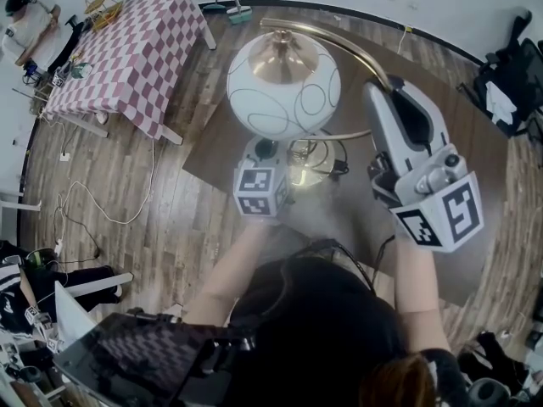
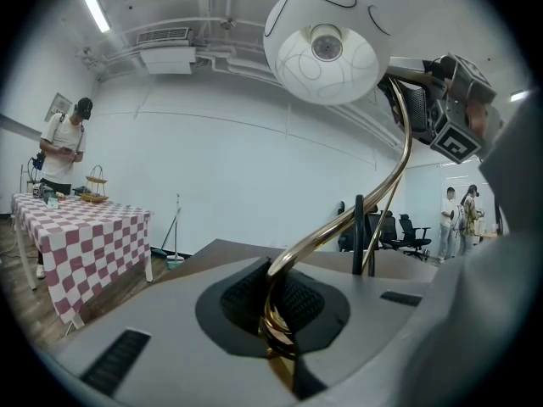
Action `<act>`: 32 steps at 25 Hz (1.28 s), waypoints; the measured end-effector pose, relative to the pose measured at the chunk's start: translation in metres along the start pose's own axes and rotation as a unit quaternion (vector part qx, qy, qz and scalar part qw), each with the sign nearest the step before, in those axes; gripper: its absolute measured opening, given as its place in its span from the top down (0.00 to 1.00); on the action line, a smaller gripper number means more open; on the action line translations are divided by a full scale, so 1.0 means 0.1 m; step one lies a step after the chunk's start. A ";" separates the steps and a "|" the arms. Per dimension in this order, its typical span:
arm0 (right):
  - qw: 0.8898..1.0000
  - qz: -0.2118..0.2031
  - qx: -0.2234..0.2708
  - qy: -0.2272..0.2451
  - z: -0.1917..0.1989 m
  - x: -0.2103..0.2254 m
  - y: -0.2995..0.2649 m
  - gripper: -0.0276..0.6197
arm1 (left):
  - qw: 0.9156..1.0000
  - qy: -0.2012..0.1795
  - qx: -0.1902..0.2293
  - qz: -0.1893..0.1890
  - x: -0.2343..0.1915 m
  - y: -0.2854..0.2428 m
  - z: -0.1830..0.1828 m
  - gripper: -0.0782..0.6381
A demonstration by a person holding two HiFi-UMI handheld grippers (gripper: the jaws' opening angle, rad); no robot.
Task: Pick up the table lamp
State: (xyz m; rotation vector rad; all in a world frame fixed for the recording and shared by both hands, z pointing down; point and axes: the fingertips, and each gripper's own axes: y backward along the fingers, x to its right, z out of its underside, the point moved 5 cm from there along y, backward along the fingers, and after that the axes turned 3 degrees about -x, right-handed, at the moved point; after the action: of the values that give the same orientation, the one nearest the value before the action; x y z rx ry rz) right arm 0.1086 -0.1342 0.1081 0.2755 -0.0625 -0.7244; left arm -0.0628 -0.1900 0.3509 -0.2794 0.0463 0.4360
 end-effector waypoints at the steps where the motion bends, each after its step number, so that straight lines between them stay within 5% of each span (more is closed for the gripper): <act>1: 1.000 0.000 -0.001 0.000 -0.01 -0.01 -0.04 0.89 | 1.000 0.001 -0.001 0.001 -0.03 0.00 -0.02 0.89; 32: 1.000 -0.025 0.006 -0.002 -0.15 -0.04 -0.44 0.89 | 1.000 0.005 0.003 0.002 -0.32 -0.06 -0.31 0.89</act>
State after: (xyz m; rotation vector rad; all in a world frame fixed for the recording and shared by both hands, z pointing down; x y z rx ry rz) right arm 0.0792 -0.1594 0.0814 0.2881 -0.0648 -0.7749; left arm -0.0885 -0.2167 0.3262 -0.2764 0.0582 0.4378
